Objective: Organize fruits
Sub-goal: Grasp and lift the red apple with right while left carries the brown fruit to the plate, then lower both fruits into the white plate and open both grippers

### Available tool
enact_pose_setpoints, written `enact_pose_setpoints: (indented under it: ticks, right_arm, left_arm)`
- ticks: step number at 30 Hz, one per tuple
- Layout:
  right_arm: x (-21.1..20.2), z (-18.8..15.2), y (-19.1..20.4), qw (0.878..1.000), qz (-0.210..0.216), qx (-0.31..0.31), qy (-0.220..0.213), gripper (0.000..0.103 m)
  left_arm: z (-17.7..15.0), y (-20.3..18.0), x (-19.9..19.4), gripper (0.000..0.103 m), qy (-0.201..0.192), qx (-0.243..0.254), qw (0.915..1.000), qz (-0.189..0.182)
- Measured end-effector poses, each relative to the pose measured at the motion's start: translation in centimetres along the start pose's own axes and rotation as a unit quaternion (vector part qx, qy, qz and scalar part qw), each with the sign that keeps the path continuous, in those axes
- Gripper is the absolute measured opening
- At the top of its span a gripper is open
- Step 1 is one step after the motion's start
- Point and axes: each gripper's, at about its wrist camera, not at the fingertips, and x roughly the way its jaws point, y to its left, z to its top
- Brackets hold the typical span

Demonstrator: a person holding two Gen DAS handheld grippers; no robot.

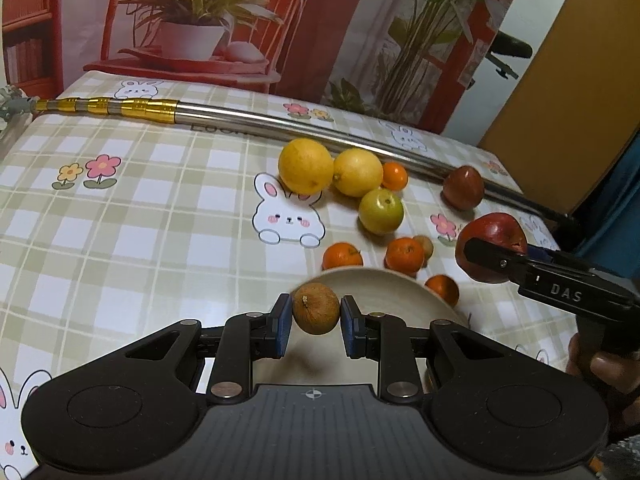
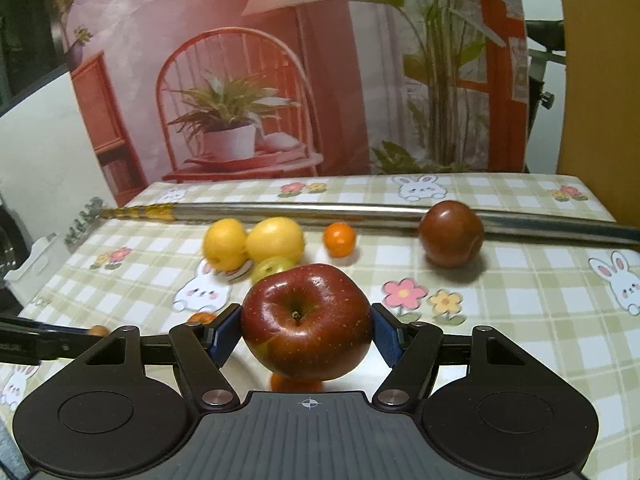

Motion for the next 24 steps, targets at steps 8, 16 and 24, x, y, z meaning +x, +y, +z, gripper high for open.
enact_pose_setpoints:
  ticks: [8,16,24]
  right_arm:
    - [0.4,-1.2,3.3,0.998,0.029,-0.043,0.025,0.064]
    - [1.6,-2.2,5.9,0.994,0.056,-0.081,0.053,0.064]
    - [2.1,-3.0,6.4,0.991,0.058,-0.092,0.073,0.064]
  left_arm:
    - [-1.1,0.1,0.3,0.027,0.016,0.010,0.9998,0.003]
    - [-1.8,0.4,0.5,0.027,0.027,0.013,0.9995,0.006]
    - [-2.2,0.2,0.7,0.027,0.034,0.018,0.9992,0.007]
